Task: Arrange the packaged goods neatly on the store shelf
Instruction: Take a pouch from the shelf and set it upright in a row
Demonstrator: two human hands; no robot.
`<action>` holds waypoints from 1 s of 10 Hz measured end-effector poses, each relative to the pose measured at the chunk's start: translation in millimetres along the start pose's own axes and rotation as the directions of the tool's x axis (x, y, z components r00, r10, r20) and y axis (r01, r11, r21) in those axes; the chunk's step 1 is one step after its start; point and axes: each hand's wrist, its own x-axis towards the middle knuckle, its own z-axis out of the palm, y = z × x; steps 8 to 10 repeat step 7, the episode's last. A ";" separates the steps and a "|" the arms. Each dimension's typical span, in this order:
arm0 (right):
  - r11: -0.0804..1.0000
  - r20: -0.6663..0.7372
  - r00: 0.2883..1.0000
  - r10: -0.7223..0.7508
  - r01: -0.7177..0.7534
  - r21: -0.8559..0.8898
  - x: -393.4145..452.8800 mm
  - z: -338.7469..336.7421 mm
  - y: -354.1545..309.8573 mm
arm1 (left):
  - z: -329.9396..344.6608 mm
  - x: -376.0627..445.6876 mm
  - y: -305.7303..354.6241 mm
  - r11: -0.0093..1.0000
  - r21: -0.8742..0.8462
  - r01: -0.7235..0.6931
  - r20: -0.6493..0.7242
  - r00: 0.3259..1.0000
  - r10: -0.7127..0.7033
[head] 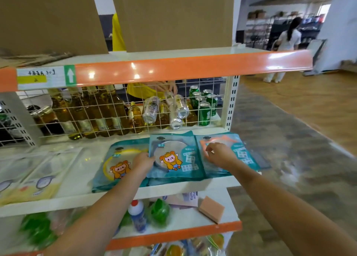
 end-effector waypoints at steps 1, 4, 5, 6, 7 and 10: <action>0.996 0.053 0.998 -0.032 0.036 -0.075 -2.3 2.1 0.7 | 1.1 2.4 -1.1 0.983 0.173 -0.056 -0.007 0.998 0.058; 0.990 0.074 0.995 -0.073 0.081 -0.112 -5.7 11.9 6.4 | -1.2 -9.6 -12.7 0.871 0.439 -0.220 -0.029 0.965 0.259; 0.997 -0.037 0.999 -0.029 0.032 0.074 -14.2 10.3 3.4 | -6.3 -18.1 -16.1 0.841 0.476 -0.259 -0.041 0.948 0.315; 0.992 -0.093 0.995 -0.024 0.035 0.121 -29.7 -3.2 -3.2 | -20.3 -37.1 -18.1 0.825 0.475 -0.308 -0.057 0.924 0.378; 0.984 -0.161 0.987 0.003 0.025 0.175 -42.9 -16.9 -10.7 | -31.8 -52.7 -18.1 0.840 0.423 -0.341 -0.098 0.904 0.416; 0.984 -0.161 0.987 0.003 0.025 0.175 -42.9 -16.9 -10.7 | -31.8 -52.7 -18.1 0.840 0.423 -0.341 -0.098 0.904 0.416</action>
